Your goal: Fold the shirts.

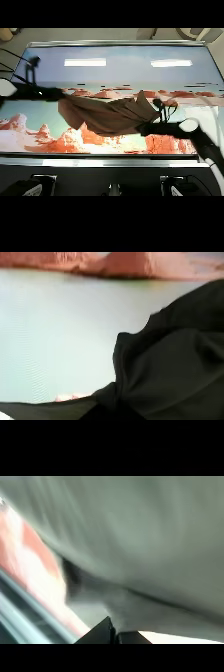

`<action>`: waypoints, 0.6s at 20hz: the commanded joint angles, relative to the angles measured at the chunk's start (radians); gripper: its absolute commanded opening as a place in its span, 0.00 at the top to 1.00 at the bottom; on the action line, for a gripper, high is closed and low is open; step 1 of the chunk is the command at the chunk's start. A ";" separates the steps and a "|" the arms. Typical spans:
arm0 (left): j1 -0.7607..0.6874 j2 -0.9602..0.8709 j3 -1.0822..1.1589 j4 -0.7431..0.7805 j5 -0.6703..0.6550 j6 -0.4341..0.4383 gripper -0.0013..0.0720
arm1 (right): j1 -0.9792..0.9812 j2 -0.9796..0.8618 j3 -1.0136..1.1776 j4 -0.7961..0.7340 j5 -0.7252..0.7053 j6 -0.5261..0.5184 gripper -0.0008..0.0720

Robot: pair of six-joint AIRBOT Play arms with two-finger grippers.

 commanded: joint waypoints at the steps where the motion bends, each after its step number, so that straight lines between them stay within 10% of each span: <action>1: 0.049 0.141 0.282 0.045 0.006 0.007 0.94 | 0.015 0.145 0.535 -0.500 0.148 0.062 0.96; 4: 0.091 0.274 0.629 0.167 0.058 -0.111 0.94 | 0.015 0.296 1.025 -1.018 0.095 0.273 0.96; 6: 0.088 0.347 0.737 0.154 0.137 -0.262 0.94 | 0.016 0.360 1.179 -1.049 0.105 0.362 0.96; 12: 0.078 0.414 0.747 0.304 -0.005 -0.253 0.94 | 0.016 0.334 1.197 -1.061 0.255 0.349 0.96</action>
